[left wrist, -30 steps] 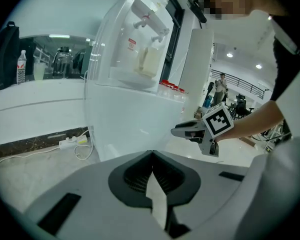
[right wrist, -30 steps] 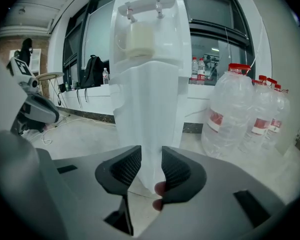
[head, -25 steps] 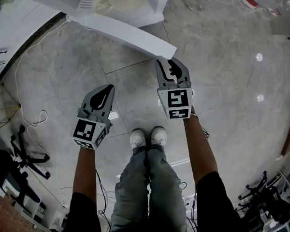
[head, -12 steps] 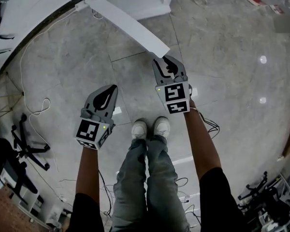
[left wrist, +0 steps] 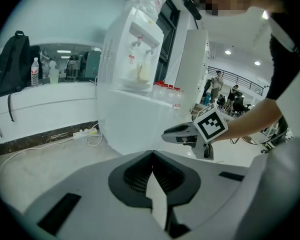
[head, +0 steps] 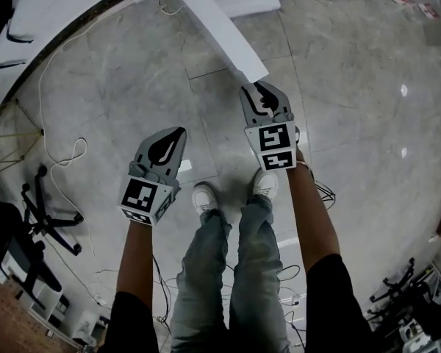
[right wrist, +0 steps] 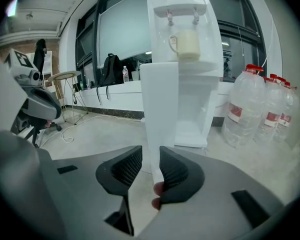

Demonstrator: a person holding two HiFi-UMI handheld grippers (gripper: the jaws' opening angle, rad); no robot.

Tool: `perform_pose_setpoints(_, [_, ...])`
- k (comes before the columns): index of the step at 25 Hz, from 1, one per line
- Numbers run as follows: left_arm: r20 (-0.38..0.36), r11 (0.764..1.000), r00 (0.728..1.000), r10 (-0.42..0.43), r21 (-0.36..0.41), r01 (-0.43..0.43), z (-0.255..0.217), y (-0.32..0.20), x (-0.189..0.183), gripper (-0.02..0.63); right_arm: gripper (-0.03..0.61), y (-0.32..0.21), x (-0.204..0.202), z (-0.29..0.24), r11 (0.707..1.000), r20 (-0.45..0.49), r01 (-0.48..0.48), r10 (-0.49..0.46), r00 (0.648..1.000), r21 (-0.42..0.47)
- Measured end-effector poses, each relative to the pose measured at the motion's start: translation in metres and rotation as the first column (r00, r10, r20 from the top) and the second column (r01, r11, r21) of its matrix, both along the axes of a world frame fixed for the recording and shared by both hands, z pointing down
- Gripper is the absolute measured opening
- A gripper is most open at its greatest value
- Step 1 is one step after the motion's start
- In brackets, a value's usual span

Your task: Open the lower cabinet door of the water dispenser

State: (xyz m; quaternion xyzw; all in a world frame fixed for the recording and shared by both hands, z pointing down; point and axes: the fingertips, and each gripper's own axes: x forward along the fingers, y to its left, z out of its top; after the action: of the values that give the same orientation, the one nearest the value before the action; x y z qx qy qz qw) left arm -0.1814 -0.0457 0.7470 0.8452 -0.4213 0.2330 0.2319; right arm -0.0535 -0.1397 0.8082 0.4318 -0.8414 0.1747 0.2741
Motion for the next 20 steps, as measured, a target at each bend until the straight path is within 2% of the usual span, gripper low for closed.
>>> perform_pose_setpoints(6, [-0.014, 1.0, 1.0, 0.013, -0.009, -0.013, 0.0, 0.017, -0.027, 0.011, 0.121, 0.017, -0.026, -0.001, 1.0, 0.002, -0.013, 0.013, 1.0, -0.02])
perform_pose_setpoints(11, [0.002, 1.0, 1.0, 0.017, -0.018, -0.017, -0.002, 0.032, -0.048, 0.011, 0.121, 0.03, -0.055, -0.001, 0.999, 0.017, 0.002, -0.001, 1.0, -0.037])
perform_pose_setpoints(17, [0.002, 1.0, 1.0, -0.012, -0.023, 0.012, -0.011, 0.047, -0.063, 0.011, 0.121, 0.045, -0.093, -0.004, 0.996, 0.022, 0.077, -0.076, 0.997, -0.049])
perform_pose_setpoints(20, [-0.002, 0.999, 1.0, -0.031, -0.037, 0.031, -0.015, 0.052, -0.069, 0.011, 0.115, 0.049, -0.105, -0.009, 0.991, -0.005, 0.128, -0.129, 0.992, -0.043])
